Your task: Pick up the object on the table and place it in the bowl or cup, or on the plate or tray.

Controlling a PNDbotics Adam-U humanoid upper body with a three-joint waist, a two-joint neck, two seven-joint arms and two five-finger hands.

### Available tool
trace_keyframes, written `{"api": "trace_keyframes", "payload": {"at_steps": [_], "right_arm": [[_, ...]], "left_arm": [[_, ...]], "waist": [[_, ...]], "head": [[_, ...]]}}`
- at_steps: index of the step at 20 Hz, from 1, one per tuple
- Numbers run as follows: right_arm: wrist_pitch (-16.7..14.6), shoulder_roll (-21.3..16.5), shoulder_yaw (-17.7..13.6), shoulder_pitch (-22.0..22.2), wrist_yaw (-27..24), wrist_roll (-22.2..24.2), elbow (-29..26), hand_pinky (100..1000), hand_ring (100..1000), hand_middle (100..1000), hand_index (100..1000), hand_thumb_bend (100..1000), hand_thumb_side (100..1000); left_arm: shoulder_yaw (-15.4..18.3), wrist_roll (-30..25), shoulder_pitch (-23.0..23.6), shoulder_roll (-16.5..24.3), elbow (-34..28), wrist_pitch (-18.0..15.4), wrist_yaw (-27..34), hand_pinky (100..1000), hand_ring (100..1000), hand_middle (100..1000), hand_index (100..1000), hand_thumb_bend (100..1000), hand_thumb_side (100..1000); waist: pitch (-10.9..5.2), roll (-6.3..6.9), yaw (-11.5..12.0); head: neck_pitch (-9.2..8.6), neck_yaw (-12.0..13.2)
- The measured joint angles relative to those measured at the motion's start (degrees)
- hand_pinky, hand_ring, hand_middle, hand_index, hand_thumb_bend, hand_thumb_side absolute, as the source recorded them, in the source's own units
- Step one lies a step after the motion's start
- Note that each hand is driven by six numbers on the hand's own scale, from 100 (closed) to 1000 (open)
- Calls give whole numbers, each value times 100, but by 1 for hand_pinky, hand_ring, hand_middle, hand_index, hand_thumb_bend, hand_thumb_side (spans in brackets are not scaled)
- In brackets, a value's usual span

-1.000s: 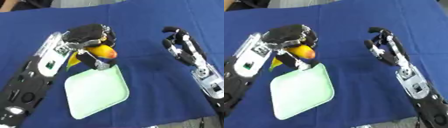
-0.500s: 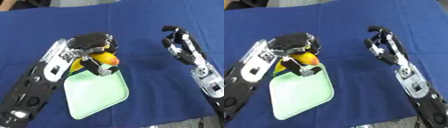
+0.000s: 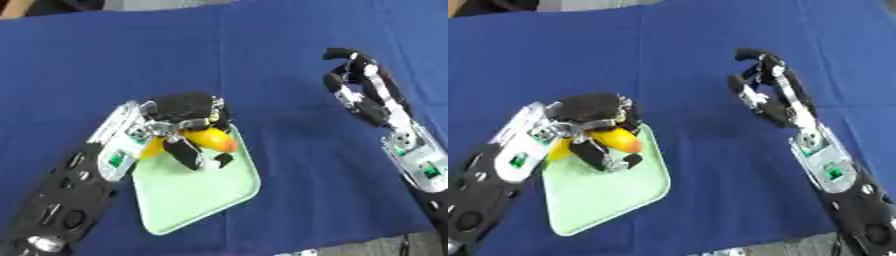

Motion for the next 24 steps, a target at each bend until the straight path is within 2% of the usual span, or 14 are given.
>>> {"api": "trace_keyframes", "payload": {"at_steps": [1, 2, 4, 5, 6, 8, 9, 10, 11, 12, 13, 14, 17, 24], "right_arm": [[0, 0, -1, 1, 1, 0, 0, 380, 578, 766, 868, 513, 766], [-1, 0, -1, 1, 2, 0, 0, 380, 578, 766, 868, 511, 766], [-1, 0, -1, 1, 3, 1, 0, 380, 578, 766, 868, 512, 766], [-2, 0, -1, 1, 4, 1, 0, 380, 578, 766, 868, 512, 766], [-3, 0, -1, 1, 4, 2, 0, 380, 578, 766, 868, 512, 765], [-9, 0, -1, 1, 4, 8, 0, 380, 579, 766, 868, 512, 764], [-12, 0, 0, 1, 4, 11, 0, 380, 579, 766, 868, 512, 764], [-13, 0, 0, 1, 4, 12, 0, 381, 579, 766, 868, 517, 749], [-14, 0, 0, 0, 4, 13, 0, 381, 579, 766, 869, 512, 763], [-14, 0, 0, 0, 4, 15, 0, 381, 579, 766, 869, 512, 763], [-15, 0, 1, 0, 4, 16, 0, 381, 579, 766, 869, 512, 763], [-16, 0, 1, -1, 4, 17, 0, 381, 579, 766, 869, 512, 763], [-16, 0, 2, -1, 4, 18, 0, 382, 579, 766, 869, 513, 762], [-24, 0, 2, -2, 4, 27, 0, 382, 579, 766, 869, 513, 763]], "left_arm": [[-23, -17, 20, -5, 0, 17, 0, 100, 100, 100, 147, 100, 295], [-38, -36, 40, -20, 2, 36, 0, 100, 100, 100, 147, 100, 317], [-65, -73, 63, -25, 20, 73, -1, 100, 100, 100, 167, 100, 301], [-84, -94, 68, -28, 37, 94, -1, 100, 100, 100, 197, 100, 278], [-92, -114, 85, -45, 42, 114, 0, 100, 100, 100, 272, 100, 253], [-130, -155, 107, -78, 56, 155, 20, 100, 100, 210, 394, 100, 248], [-145, -172, 107, -84, 56, 172, 59, 100, 100, 229, 413, 100, 251], [-158, -187, 108, -96, 54, 187, 113, 100, 177, 330, 499, 100, 300], [-159, -197, 108, -104, 47, 197, 185, 135, 272, 413, 546, 100, 432], [-159, -206, 108, -115, 29, 206, 254, 216, 335, 446, 576, 100, 516], [-159, -211, 108, -118, 5, 211, 314, 233, 354, 458, 588, 100, 538], [-159, -213, 107, -118, -20, 213, 380, 278, 413, 496, 627, 100, 577], [-159, -221, 107, -118, -71, 221, 573, 376, 498, 567, 675, 100, 638], [-157, -265, 106, -118, -147, 265, 815, 432, 543, 595, 681, 100, 634]], "waist": [[-3, 1, 0], [-3, 1, 0], [-3, 1, 0], [-3, 1, -1], [-3, 1, -4], [-2, 1, -7], [-2, 1, -8], [-1, 1, -8], [2, 1, -8], [5, 1, -8], [7, 0, -8], [9, 0, -7], [27, 0, -7], [33, -5, -6]], "head": [[1, -14], [1, -14], [1, -14], [1, -14], [1, -14], [1, -14], [1, -14], [1, -14], [1, -14], [1, -14], [1, -14], [1, -14], [1, -14], [0, -14]]}}
